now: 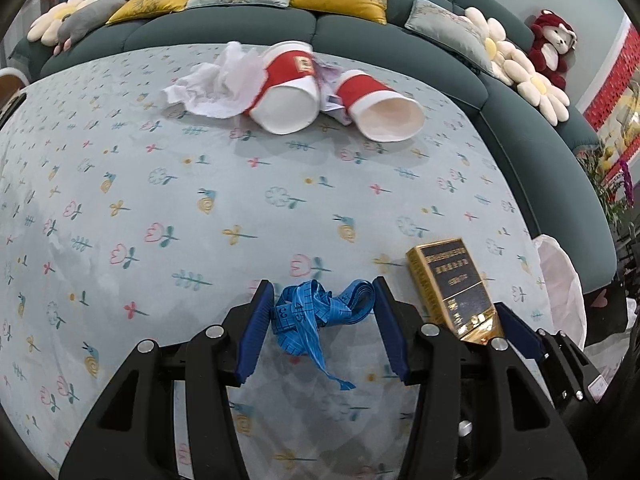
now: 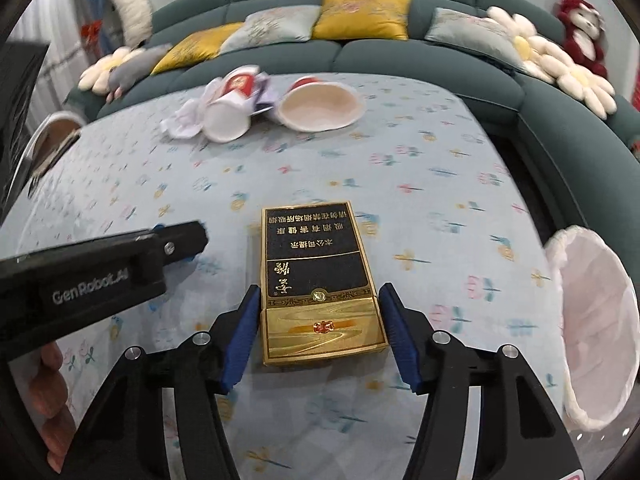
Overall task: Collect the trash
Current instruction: 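Carry lanyard and gold box over the wastebasket and open both tools to drop them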
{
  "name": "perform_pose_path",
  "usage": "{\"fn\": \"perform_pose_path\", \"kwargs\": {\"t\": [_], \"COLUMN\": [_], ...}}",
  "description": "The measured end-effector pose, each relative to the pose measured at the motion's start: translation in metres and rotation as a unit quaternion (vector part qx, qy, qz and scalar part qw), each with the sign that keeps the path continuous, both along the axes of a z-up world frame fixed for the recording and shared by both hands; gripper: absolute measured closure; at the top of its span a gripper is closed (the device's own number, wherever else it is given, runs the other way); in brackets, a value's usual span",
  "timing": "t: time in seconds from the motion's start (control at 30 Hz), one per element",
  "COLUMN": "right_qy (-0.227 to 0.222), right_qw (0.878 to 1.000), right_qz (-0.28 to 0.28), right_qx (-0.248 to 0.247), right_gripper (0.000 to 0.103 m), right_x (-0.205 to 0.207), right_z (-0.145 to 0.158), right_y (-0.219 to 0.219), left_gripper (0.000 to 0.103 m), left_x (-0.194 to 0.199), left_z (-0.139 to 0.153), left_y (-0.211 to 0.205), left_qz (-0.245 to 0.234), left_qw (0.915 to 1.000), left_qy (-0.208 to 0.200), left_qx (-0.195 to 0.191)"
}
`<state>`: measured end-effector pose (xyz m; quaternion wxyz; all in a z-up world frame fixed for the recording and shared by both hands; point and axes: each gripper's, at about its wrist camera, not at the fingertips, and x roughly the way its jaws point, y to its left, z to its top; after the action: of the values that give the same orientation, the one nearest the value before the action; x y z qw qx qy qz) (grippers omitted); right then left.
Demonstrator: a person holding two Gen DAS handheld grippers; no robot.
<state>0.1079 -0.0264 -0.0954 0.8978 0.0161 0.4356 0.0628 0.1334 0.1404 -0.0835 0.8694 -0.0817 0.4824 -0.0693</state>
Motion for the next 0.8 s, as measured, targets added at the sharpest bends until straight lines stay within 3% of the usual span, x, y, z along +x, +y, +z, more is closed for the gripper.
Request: {"fn": "perform_pose_path", "kwargs": {"t": [0.43, 0.67, 0.7, 0.73, 0.8], "right_qy": [-0.022, -0.034, -0.034, -0.030, -0.017], "right_qw": [0.995, 0.989, 0.988, 0.987, 0.983], "right_qz": [-0.092, -0.143, -0.150, -0.155, -0.177], "right_qx": [0.023, 0.033, 0.034, 0.037, 0.044], "right_gripper": [0.046, 0.049, 0.060, 0.091, 0.093], "right_x": [-0.019, -0.037, -0.039, -0.040, -0.043], "right_z": [0.015, 0.017, 0.018, 0.017, 0.012], "right_y": [-0.093, -0.149, -0.157, -0.165, -0.187], "left_gripper": [0.055, 0.055, 0.055, 0.055, 0.055], "left_x": [-0.006, -0.012, -0.013, -0.014, -0.017], "left_z": [0.017, 0.024, 0.024, 0.024, 0.024], "left_y": [-0.096, -0.162, -0.173, -0.184, -0.201], "left_qz": [-0.079, -0.131, -0.140, -0.149, -0.166], "left_qw": [0.9966, 0.9908, 0.9896, 0.9881, 0.9854], "left_qy": [-0.018, -0.027, -0.028, -0.029, -0.030], "left_qx": [0.011, 0.021, 0.022, 0.023, 0.025]}}
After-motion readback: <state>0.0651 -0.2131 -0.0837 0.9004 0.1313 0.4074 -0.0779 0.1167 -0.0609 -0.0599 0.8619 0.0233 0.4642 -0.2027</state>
